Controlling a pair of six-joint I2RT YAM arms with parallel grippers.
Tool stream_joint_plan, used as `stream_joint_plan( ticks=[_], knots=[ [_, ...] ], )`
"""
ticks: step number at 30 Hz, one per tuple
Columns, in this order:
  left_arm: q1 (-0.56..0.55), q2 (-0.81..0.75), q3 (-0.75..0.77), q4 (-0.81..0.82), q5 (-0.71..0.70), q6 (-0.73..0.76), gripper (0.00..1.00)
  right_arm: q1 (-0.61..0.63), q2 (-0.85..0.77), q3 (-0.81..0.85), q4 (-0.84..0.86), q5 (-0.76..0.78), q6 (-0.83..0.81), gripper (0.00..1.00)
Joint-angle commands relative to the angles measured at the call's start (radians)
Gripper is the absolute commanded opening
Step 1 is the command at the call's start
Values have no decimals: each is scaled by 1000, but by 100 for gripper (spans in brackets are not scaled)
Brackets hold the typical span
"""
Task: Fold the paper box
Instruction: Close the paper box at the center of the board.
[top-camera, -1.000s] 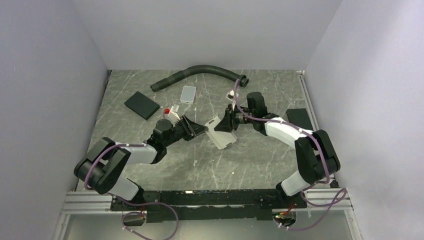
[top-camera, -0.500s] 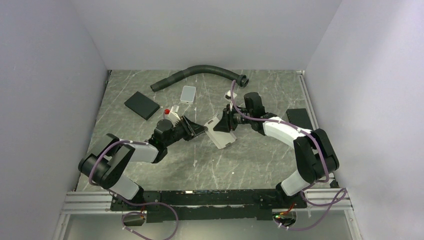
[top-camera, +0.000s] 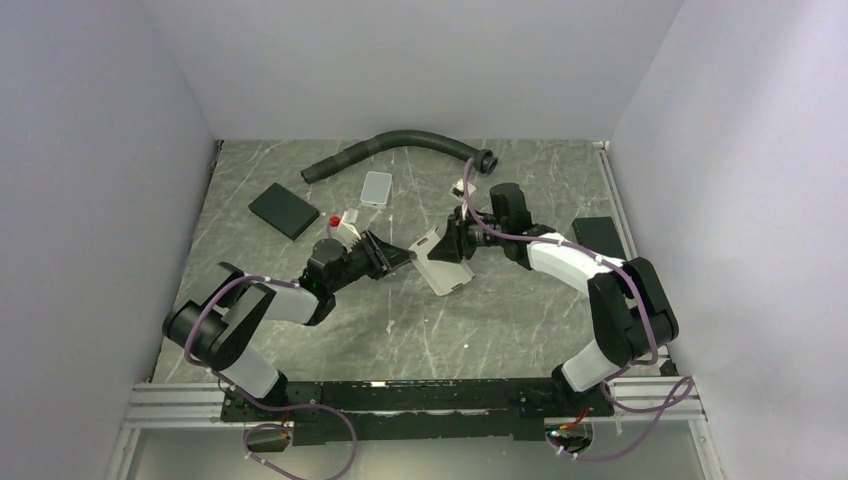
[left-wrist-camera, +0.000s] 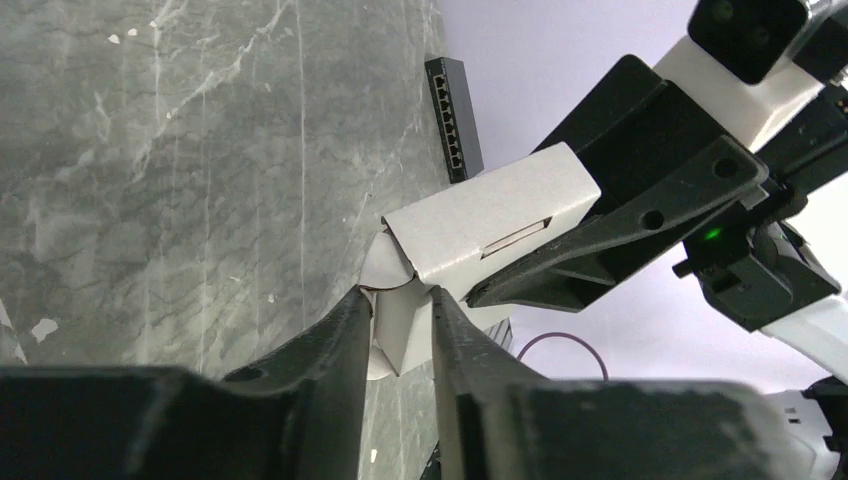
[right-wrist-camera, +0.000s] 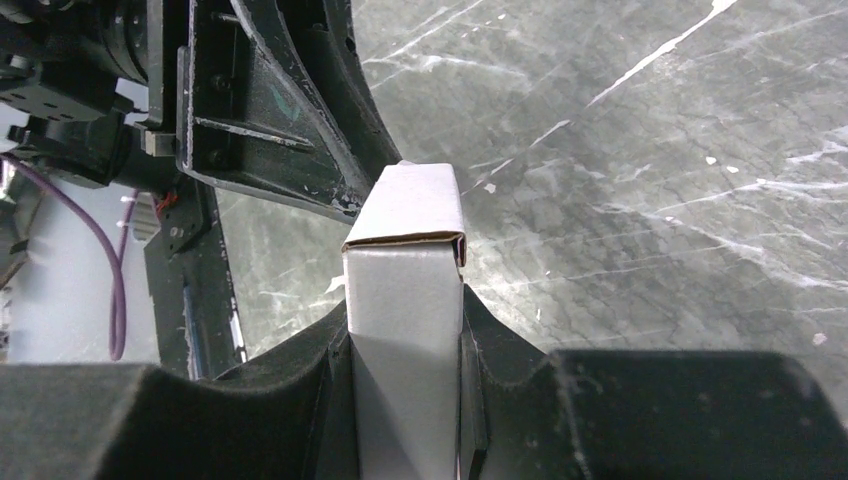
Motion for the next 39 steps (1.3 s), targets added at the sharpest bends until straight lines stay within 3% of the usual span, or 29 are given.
stream_joint_plan(
  ticks=[1,8,12,19,23,27,32,34,39],
  knots=[
    [-41,-125,57,252,168,2,36,15,4,-1,5,-110,23,0],
    [-37,-263,7,104,157,112,64,-55,-62,-36,100,-218,82,0],
    [-29,-409,-2,-42,154,221,68,-82,-83,-47,142,-287,95,0],
    [-28,-753,11,-449,144,548,69,-105,-123,-58,212,-423,81,0],
    [-28,-878,-34,-526,139,702,69,-107,-157,-36,162,-520,-15,0],
    [-29,-928,-84,-514,99,749,68,-109,-178,36,-85,-632,-278,0],
    [-35,-873,-127,-411,122,751,67,-113,-173,228,-888,-756,-1074,0],
    [-49,-843,-143,-346,137,766,66,-113,-181,254,-1014,-743,-1265,0],
    [-150,-808,-178,-237,71,880,65,-113,-205,253,-1144,-718,-1459,0]
  ],
)
